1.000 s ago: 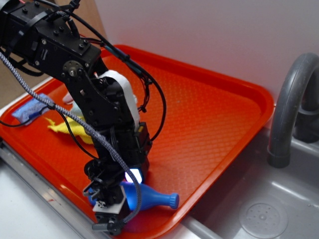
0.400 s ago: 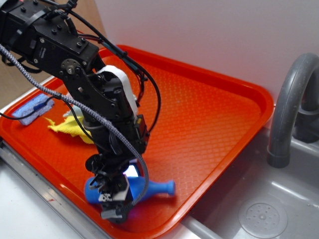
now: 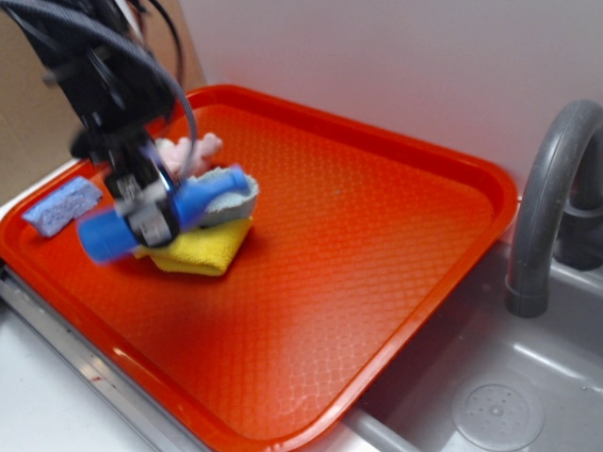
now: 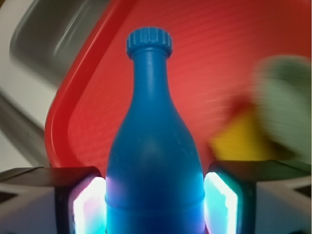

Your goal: Grab the blue bottle.

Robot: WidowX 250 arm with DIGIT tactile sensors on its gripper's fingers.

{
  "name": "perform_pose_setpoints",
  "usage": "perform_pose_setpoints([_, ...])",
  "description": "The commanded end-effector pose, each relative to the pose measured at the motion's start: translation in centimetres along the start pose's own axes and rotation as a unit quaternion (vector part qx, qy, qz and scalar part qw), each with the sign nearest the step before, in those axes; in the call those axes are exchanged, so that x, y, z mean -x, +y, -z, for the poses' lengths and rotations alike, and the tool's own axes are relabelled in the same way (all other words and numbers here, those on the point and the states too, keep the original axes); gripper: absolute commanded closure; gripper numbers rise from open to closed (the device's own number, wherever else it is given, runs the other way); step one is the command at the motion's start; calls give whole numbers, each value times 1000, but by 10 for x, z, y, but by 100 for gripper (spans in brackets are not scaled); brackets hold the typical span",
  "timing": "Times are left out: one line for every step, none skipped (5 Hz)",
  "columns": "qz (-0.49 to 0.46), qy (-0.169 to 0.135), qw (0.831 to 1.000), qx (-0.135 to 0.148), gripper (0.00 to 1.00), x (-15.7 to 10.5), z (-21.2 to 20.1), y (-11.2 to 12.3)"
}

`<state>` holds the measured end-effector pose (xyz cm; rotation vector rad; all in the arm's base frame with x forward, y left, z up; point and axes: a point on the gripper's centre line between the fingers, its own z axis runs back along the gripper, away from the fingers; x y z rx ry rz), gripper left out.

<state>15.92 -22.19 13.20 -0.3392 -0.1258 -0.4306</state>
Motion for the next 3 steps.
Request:
perform_pose_setpoints([-156, -160, 975, -14, 100, 20, -115, 44])
perform_pose_setpoints([-161, -205, 965, -29, 100, 22, -140, 48])
perform_pose_setpoints([-149, -194, 970, 1, 100, 19, -134, 50])
